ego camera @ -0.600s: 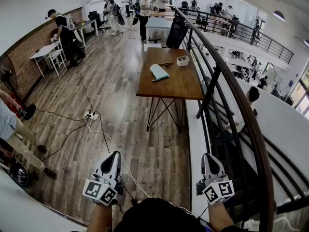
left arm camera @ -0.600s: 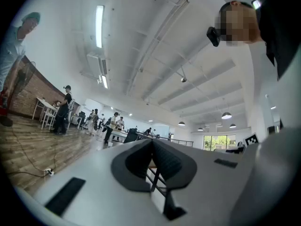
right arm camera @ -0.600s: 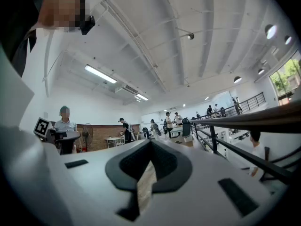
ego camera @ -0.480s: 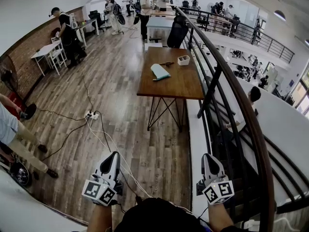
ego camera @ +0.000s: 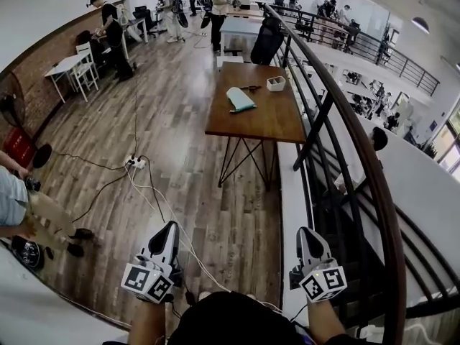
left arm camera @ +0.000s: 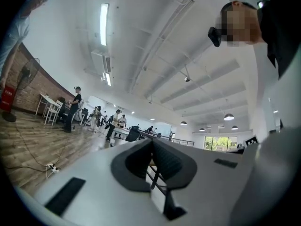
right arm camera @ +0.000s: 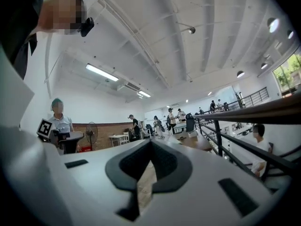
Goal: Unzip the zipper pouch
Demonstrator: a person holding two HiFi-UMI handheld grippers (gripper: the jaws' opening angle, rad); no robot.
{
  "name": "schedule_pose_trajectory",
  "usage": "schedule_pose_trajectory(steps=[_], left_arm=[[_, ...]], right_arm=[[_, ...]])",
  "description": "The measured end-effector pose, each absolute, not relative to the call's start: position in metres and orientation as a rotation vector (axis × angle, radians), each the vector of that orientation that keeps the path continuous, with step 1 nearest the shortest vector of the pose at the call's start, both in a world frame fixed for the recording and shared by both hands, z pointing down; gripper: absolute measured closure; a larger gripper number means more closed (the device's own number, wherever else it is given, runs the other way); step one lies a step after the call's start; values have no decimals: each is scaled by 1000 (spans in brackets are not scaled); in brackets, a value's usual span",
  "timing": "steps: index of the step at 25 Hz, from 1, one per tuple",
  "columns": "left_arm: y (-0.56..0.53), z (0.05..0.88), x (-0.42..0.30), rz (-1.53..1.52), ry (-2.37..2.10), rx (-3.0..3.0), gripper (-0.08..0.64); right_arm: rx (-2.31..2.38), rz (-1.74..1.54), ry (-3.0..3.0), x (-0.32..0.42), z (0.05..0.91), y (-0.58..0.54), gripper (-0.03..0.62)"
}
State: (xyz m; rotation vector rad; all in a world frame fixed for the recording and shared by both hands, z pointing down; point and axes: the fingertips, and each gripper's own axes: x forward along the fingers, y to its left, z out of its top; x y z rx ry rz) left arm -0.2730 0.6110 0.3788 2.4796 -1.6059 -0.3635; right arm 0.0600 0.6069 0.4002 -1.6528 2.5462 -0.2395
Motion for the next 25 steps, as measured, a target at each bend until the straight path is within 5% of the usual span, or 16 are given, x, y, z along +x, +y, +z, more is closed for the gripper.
schedule_pose_trajectory(steps=[14, 17, 22, 25], left_arm=[[612, 384, -300, -345, -1549, 2507, 540], [611, 387, -307, -372, -1526, 2493, 426], [607, 392, -308, -351, -1520, 2487, 320], [601, 392, -308, -341, -1539, 2478, 290]], right_arm=[[-1685, -182, 2497, 11, 392, 620, 583], [-1704, -158, 2505, 0, 391, 627, 521], [-1694, -136, 2495, -7, 380, 629, 335], [-1697, -134, 2477, -4, 378, 622, 295]])
